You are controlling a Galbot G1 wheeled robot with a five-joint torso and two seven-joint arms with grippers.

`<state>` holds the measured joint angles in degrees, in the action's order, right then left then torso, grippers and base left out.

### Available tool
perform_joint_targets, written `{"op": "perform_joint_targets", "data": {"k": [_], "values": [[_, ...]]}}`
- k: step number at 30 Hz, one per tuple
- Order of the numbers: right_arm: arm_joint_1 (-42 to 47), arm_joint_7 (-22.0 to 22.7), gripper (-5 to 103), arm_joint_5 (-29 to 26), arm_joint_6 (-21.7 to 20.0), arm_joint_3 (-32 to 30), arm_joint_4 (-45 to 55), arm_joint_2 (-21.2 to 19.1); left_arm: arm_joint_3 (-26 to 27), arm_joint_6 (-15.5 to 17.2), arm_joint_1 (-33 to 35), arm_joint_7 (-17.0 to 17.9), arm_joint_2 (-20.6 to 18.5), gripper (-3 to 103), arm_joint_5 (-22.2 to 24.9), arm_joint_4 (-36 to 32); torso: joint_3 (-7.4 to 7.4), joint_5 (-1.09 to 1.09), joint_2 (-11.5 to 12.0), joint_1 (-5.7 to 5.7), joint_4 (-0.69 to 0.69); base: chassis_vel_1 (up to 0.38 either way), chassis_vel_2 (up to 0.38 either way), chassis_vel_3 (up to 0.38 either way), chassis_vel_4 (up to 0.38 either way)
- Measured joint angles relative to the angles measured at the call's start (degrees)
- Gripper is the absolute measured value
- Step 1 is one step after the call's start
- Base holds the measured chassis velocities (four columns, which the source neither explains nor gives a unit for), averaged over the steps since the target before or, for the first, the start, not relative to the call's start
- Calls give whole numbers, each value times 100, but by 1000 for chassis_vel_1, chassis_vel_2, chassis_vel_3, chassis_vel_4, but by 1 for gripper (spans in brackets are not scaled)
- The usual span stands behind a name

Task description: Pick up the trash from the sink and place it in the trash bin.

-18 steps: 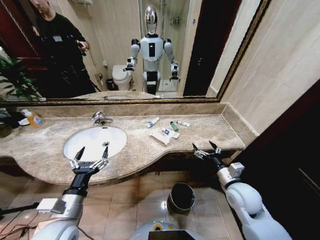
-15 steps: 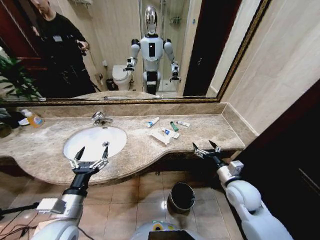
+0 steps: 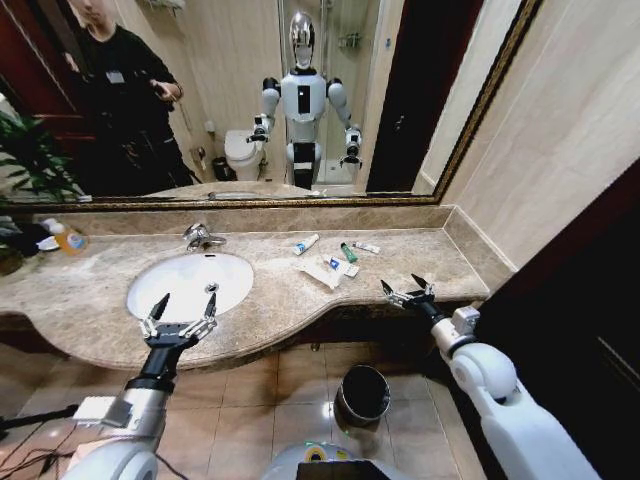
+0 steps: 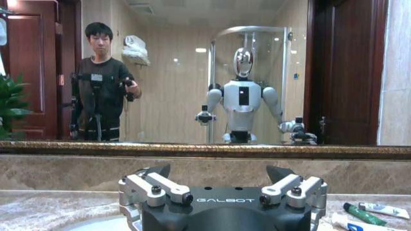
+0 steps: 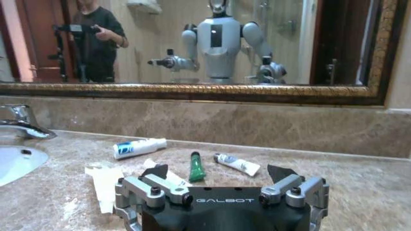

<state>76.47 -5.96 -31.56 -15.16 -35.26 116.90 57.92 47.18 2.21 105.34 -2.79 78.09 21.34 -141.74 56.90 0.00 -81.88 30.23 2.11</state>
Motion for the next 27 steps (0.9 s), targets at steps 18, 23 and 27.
{"op": "perform_joint_targets", "data": {"k": [18, 23, 27], "values": [[-530, -85, 100, -386, 35, 316, -398, -101, 0, 0, 0, 0, 0, 100, 0, 0, 0, -1, 0, -1, 0, 0, 0, 0, 0], [-882, -131, 100, -384, 77, 591, -677, -176, 0, 0, 0, 0, 0, 100, 0, 0, 0, 0, 0, -1, 0, 0, 0, 0, 0], [-1212, -116, 100, -340, 78, 846, -912, -127, 0, 0, 0, 0, 0, 100, 0, 0, 0, 1, 0, 0, 0, 0, 0, 0, 0]]}}
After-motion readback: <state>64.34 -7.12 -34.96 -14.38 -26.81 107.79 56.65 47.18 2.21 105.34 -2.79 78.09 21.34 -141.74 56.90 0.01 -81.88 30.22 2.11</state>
